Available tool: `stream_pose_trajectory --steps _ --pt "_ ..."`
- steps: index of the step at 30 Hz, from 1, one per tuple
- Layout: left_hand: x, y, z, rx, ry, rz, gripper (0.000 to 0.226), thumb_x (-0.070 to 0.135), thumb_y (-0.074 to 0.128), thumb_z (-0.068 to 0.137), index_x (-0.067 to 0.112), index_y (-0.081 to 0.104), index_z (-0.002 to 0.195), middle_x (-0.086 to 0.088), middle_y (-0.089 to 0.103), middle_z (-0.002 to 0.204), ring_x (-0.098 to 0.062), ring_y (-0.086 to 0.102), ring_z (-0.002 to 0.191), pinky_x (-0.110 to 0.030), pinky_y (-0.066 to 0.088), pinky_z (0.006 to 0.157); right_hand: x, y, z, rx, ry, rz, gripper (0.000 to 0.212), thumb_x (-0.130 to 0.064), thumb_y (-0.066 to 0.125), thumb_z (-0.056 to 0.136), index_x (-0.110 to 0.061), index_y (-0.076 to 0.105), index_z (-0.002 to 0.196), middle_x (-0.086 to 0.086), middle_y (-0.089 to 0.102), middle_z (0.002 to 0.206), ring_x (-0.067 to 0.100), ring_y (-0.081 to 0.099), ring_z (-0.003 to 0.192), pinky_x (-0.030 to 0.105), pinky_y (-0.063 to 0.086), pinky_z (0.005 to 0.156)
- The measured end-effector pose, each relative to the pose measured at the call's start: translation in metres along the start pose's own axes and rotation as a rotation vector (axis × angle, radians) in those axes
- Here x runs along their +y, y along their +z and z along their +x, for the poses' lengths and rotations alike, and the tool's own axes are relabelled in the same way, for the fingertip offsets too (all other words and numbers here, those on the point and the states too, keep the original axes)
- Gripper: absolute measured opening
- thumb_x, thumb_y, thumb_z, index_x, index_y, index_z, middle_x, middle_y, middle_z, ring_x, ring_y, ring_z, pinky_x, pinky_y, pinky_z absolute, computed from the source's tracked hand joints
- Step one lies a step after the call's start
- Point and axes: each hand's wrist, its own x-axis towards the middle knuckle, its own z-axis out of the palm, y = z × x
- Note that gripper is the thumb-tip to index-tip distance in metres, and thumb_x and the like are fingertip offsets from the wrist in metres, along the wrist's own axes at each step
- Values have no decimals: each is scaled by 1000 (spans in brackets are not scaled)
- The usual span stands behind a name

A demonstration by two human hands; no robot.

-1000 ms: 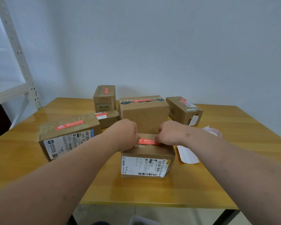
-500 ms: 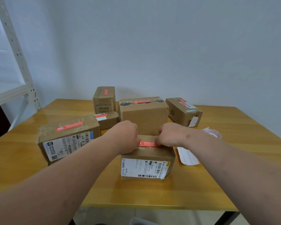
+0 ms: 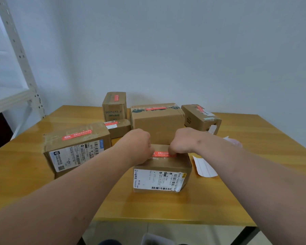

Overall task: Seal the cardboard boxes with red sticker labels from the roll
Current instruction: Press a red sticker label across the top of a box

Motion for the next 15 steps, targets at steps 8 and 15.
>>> stream_pose_trajectory --steps 8,15 --pt "-10 3 -2 59 -49 -231 18 23 69 86 20 55 97 2 61 93 -13 59 85 -25 50 72 10 -10 -14 3 46 49 48 -36 72 84 -8 53 117 8 56 118 26 57 110 36 50 91" --pt "-18 5 -8 15 -15 -428 21 21 56 96 21 54 117 5 60 106 -12 57 98 -30 51 87 19 8 -16 -198 105 507 27 -30 57 93 -19 52 117 5 57 117 25 57 103 53 42 101"
